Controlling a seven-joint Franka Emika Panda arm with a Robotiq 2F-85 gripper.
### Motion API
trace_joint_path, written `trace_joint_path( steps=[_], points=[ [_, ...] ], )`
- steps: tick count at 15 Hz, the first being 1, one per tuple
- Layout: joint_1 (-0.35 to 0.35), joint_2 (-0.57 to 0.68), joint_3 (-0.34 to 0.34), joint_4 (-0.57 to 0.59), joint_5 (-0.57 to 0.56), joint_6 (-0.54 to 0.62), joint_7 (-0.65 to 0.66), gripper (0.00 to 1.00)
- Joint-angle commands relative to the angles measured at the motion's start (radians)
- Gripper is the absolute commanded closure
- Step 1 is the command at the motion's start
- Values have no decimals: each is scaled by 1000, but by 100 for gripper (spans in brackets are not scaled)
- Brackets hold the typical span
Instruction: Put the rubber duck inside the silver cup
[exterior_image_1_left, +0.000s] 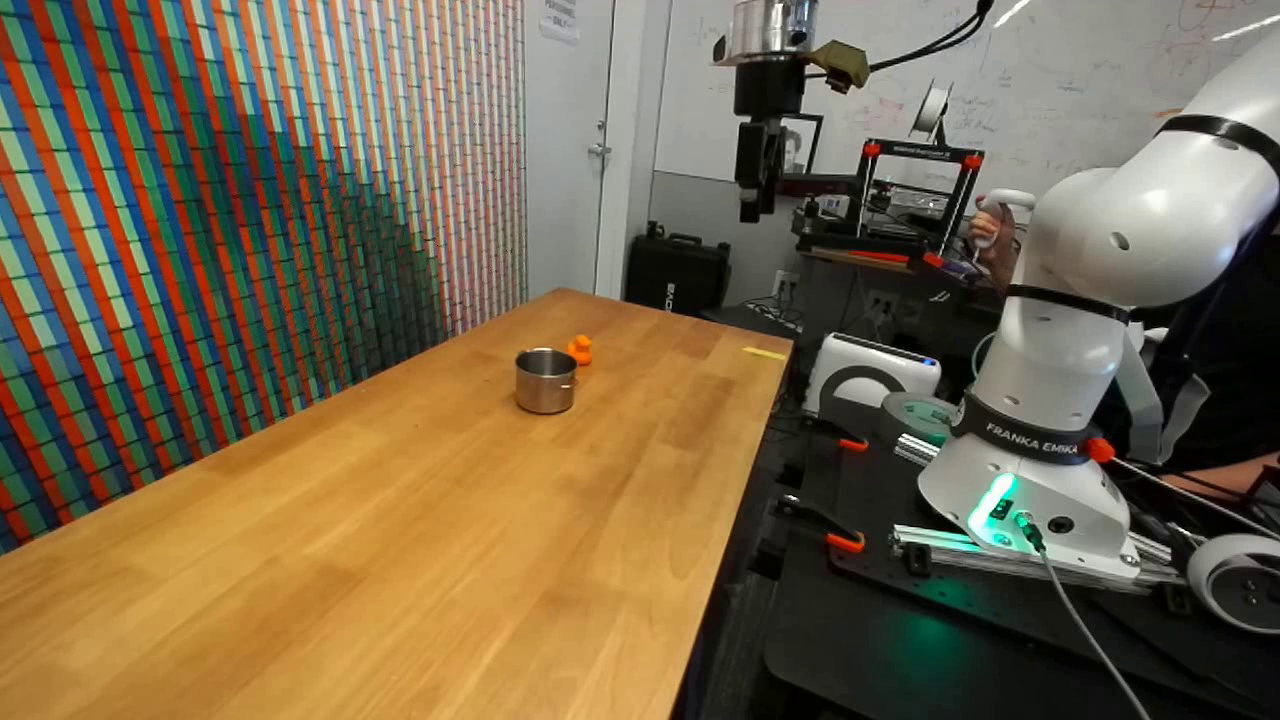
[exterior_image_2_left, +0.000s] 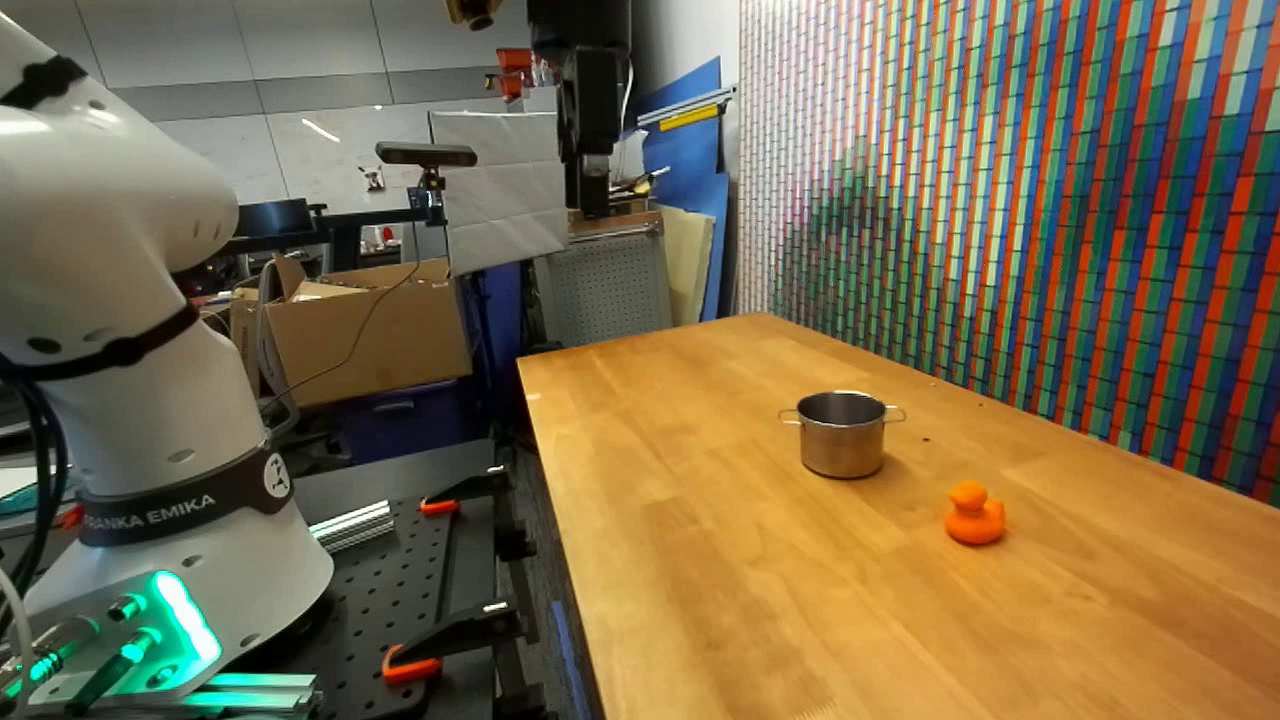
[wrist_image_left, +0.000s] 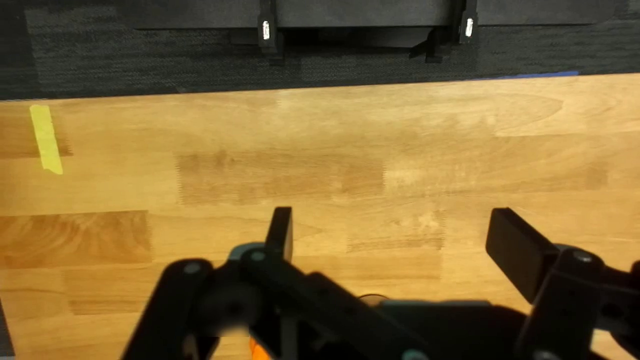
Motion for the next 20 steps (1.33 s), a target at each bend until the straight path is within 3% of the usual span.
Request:
trace_joint_path(
  steps=[1,7,12,20],
  points=[
    [26,6,30,1,-46,46,-52,0],
    [6,297,15,87,-132,316,-109,0],
    [-43,608,-26,234,-175,517,-98,0],
    [-79,984,-53,536,-135,555,-97,0]
  ],
)
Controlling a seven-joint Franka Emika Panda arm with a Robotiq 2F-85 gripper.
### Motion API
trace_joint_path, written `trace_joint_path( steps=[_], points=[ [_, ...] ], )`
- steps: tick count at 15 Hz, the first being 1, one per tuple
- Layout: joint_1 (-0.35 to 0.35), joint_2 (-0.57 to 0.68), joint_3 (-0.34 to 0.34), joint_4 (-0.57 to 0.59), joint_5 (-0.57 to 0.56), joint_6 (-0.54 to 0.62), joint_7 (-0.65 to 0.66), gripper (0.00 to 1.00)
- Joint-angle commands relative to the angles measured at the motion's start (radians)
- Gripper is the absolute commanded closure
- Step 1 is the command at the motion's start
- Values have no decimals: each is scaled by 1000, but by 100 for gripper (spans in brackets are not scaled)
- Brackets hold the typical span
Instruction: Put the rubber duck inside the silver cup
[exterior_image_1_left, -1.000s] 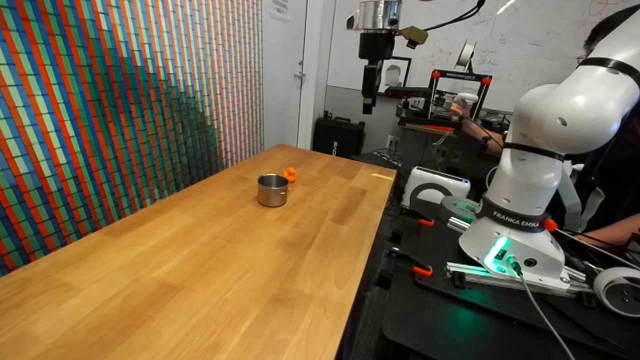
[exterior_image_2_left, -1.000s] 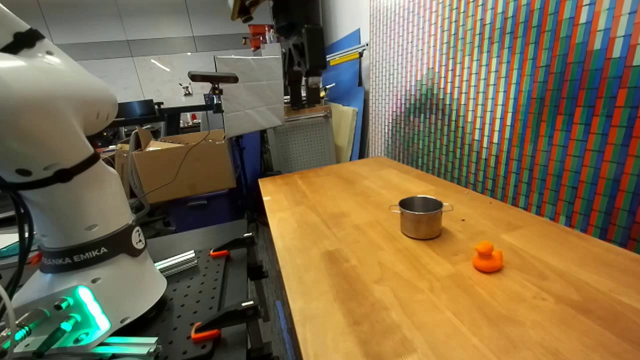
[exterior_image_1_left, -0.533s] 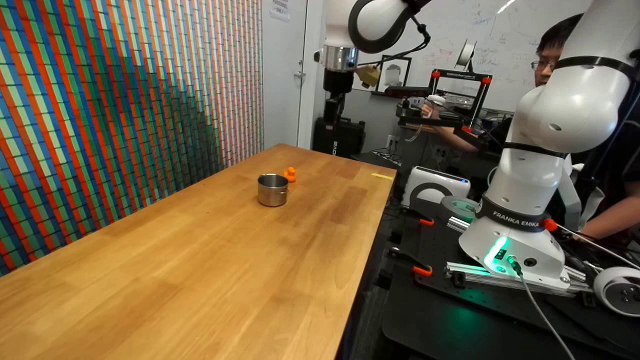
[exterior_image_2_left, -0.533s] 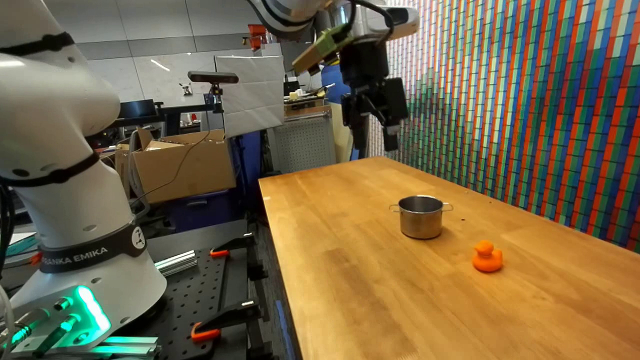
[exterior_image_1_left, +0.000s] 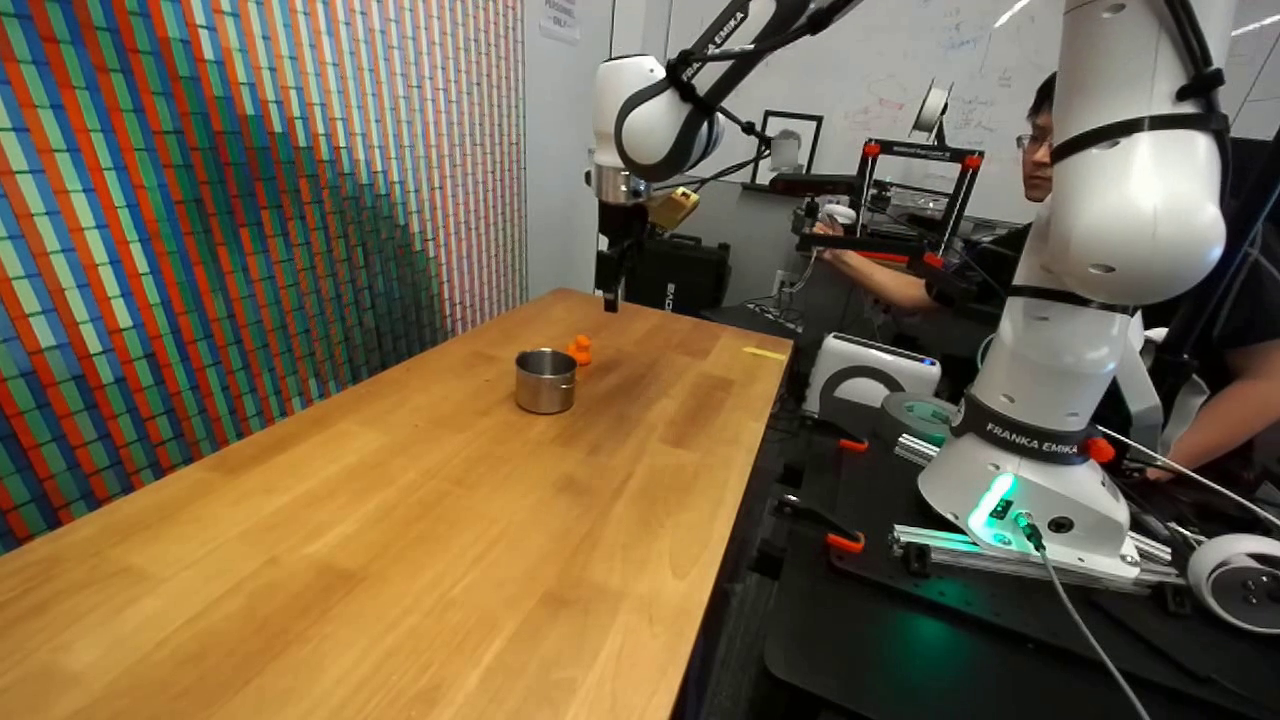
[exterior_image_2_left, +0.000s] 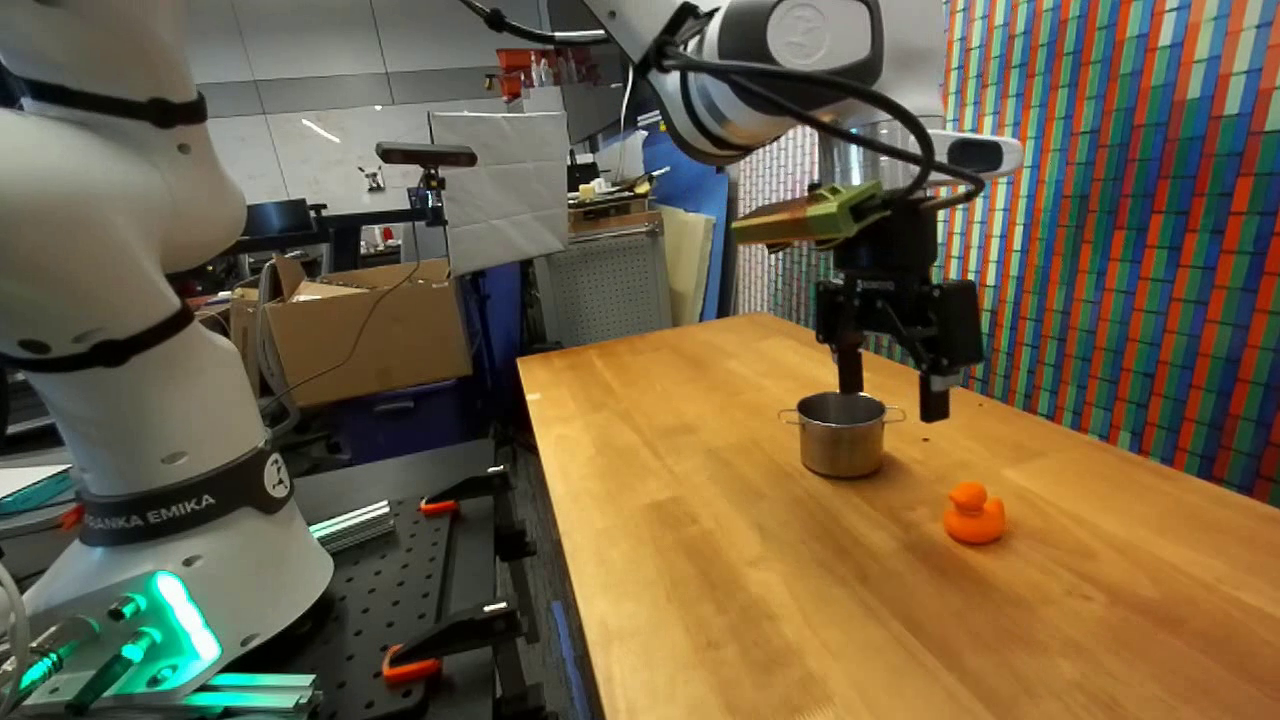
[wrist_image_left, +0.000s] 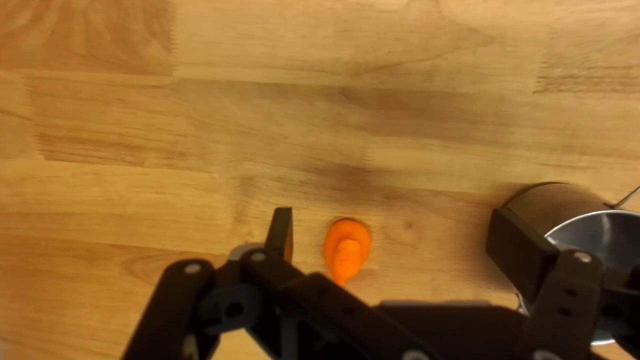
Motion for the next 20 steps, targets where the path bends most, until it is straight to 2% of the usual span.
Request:
trace_joint_path(
  steps=[1,6,9,10,11,13,18,20],
  points=[
    [-5,165,-8,164,7,12,-2,0],
    [-1,324,-7,308,11,38,9,0],
    [-6,385,-3,356,21,52,8,0],
    [-7,402,1,361,23,56,3,3],
    [-4,412,-2,361,21,59,7,27],
    [-10,428,4,356,29,59,2,29],
    [-18,433,15,329,61,87,-3,69],
    [-17,426,17,338,64,82,-11,81]
  ],
)
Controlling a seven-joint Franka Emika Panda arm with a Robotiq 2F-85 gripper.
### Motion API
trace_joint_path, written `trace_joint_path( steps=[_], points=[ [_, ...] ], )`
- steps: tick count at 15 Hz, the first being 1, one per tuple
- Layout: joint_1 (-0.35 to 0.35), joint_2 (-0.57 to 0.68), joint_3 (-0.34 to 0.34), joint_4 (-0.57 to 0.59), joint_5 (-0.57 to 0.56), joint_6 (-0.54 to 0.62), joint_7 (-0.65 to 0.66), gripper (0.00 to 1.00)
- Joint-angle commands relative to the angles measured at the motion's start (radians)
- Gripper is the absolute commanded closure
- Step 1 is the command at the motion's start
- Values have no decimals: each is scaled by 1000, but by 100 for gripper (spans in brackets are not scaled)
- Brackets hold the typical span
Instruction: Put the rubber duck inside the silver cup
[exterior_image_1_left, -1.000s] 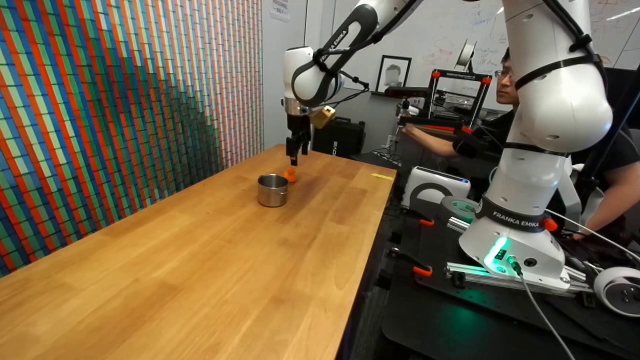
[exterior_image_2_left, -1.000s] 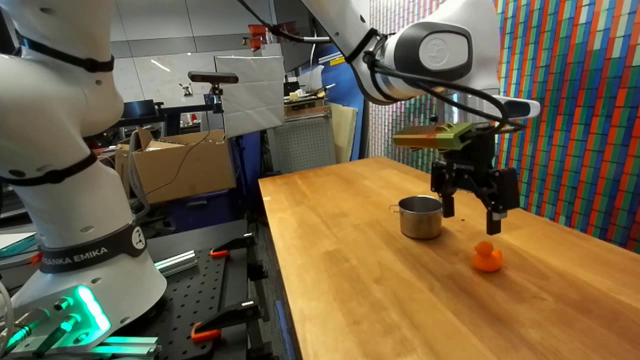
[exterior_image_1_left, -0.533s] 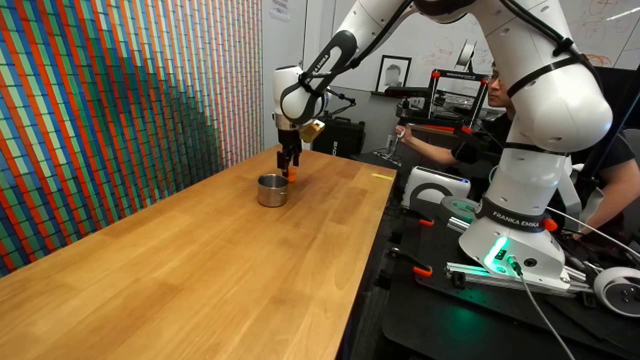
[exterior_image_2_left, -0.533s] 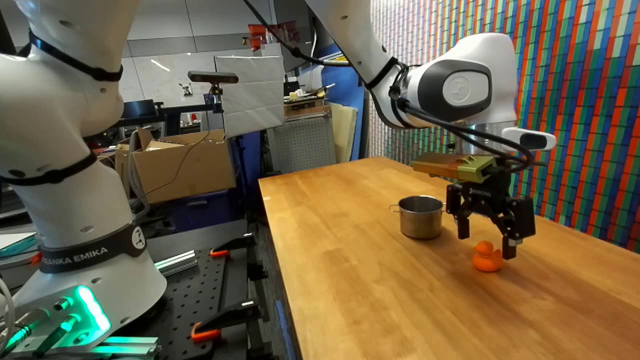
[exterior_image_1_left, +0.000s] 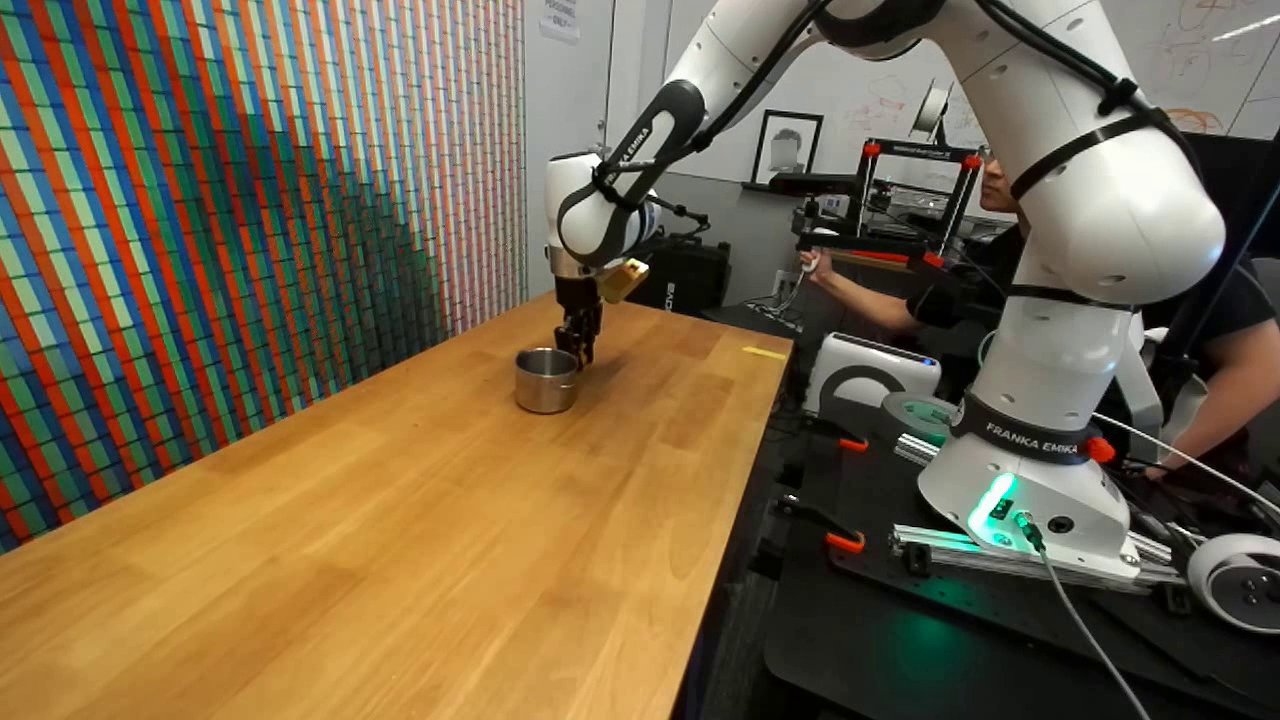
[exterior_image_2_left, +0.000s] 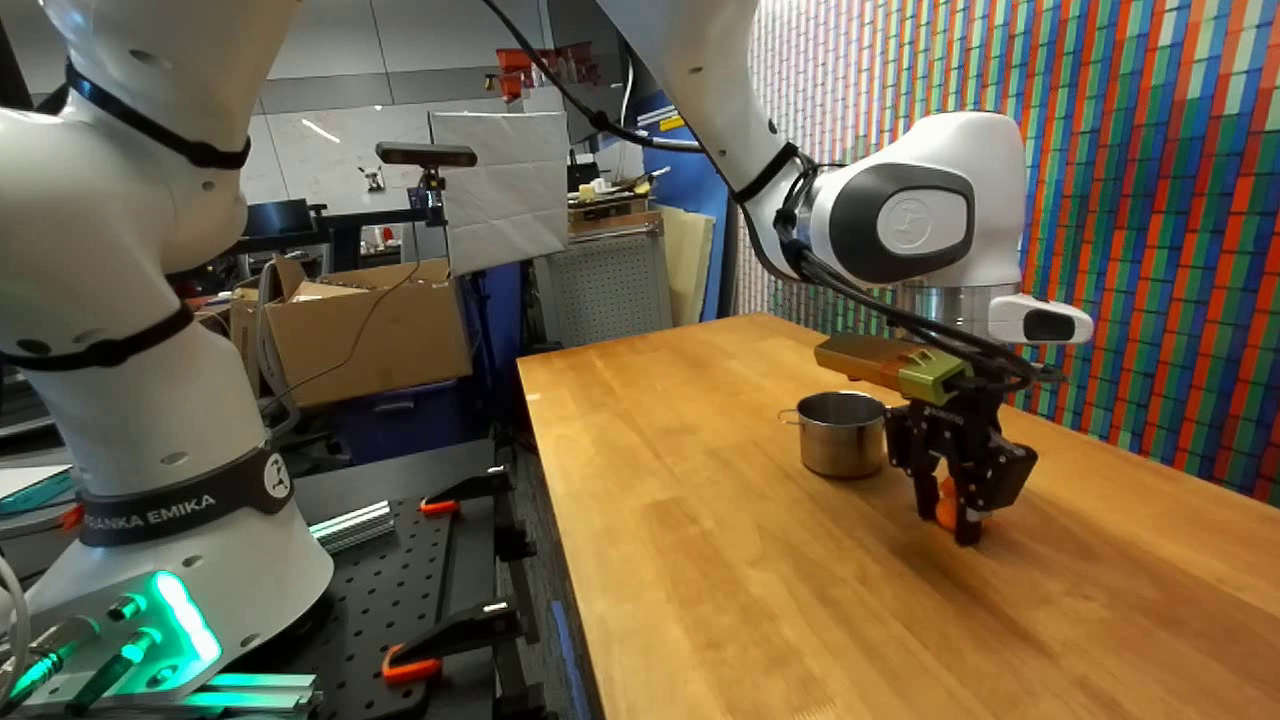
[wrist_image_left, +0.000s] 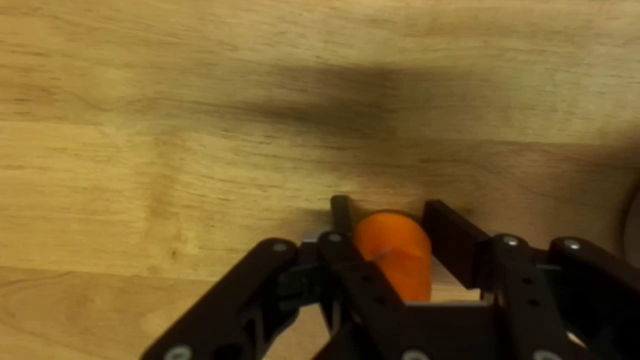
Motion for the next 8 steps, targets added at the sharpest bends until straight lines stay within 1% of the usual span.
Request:
trace_joint_path(
  steps=[1,4,8],
  points=[
    [-15,3,10,22,22,19,-20,79],
    [-13,-27,19,35,24,-16,-32,79],
    [-14,-109,46,24,39,-78,-57,79]
  ],
)
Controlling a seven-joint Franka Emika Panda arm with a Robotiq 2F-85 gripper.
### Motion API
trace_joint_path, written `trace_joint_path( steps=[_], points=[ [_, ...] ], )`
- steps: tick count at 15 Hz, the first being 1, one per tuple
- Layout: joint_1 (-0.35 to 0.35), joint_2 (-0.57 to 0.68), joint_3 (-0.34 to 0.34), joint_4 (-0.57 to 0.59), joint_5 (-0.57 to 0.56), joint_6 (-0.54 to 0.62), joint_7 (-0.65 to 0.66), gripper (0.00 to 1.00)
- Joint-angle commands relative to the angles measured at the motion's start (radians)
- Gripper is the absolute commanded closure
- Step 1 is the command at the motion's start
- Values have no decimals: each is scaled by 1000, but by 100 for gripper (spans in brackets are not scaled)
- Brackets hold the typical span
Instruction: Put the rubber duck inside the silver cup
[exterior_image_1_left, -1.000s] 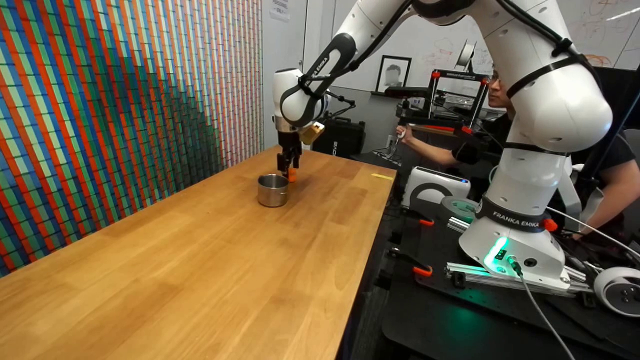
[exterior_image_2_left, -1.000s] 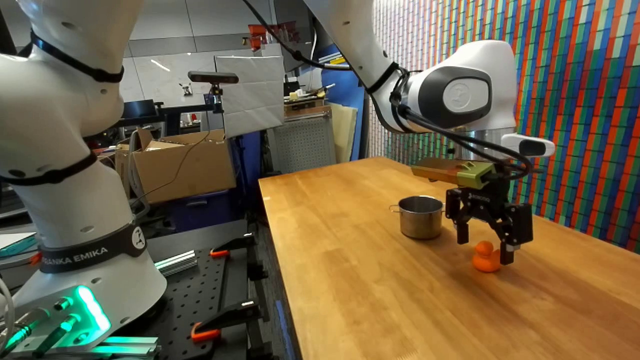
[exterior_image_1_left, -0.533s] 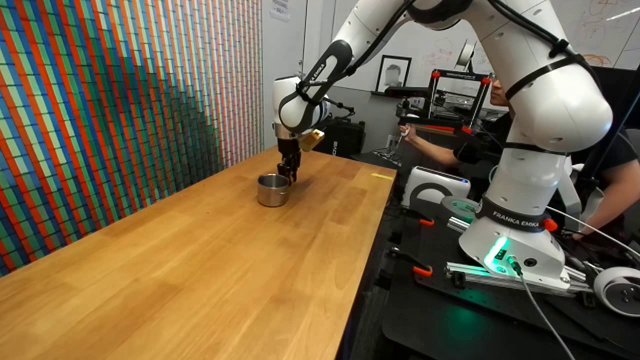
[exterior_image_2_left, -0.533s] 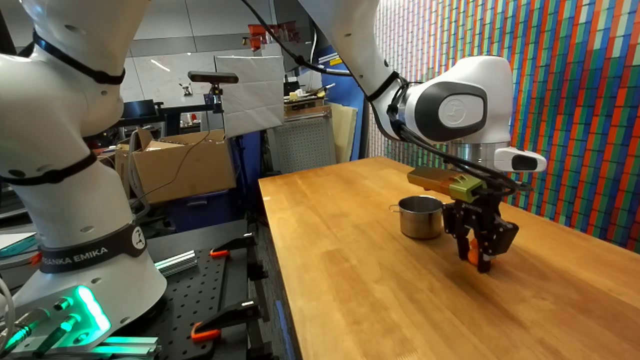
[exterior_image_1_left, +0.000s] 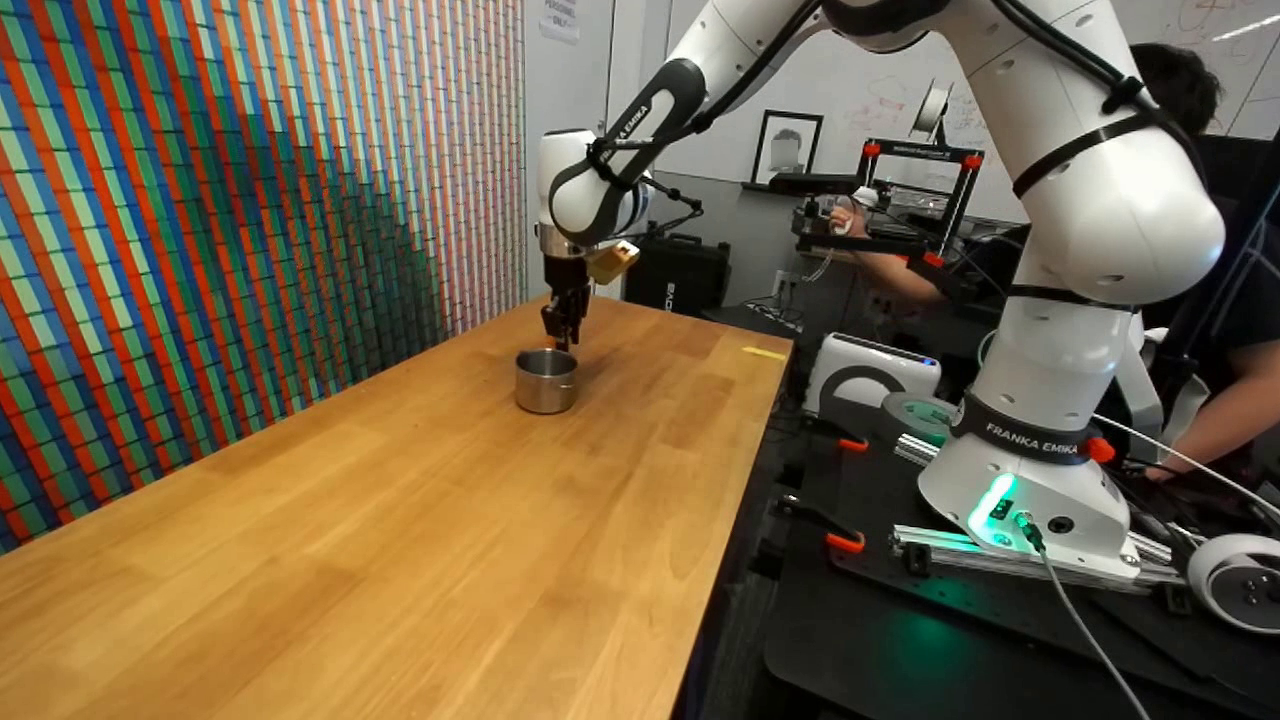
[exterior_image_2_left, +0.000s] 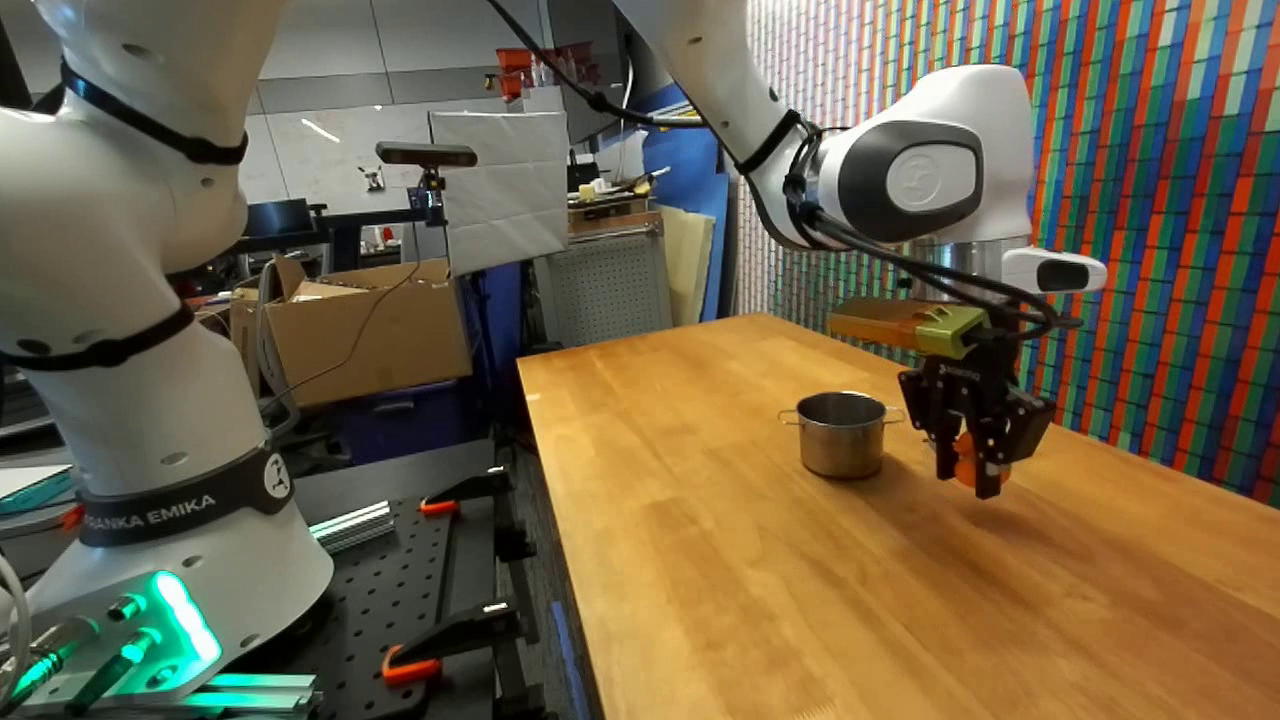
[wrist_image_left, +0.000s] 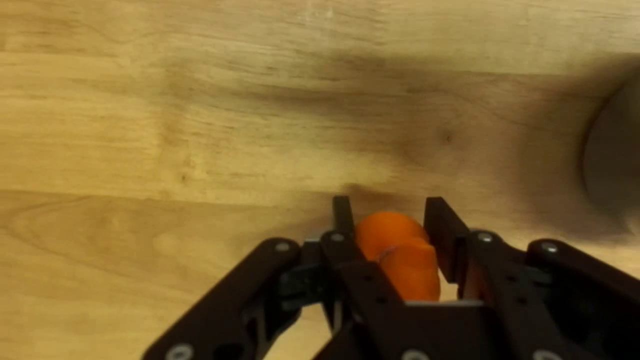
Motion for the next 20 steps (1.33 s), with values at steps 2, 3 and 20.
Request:
trace_joint_path(
  steps=[2,3,20],
  points=[
    [-14,-123,53,-27,56,-112,-71,79],
    [-19,-146,70,-32,81,-147,-89,79],
    [94,-110,101,-119,125,-83,-22,20]
  ],
)
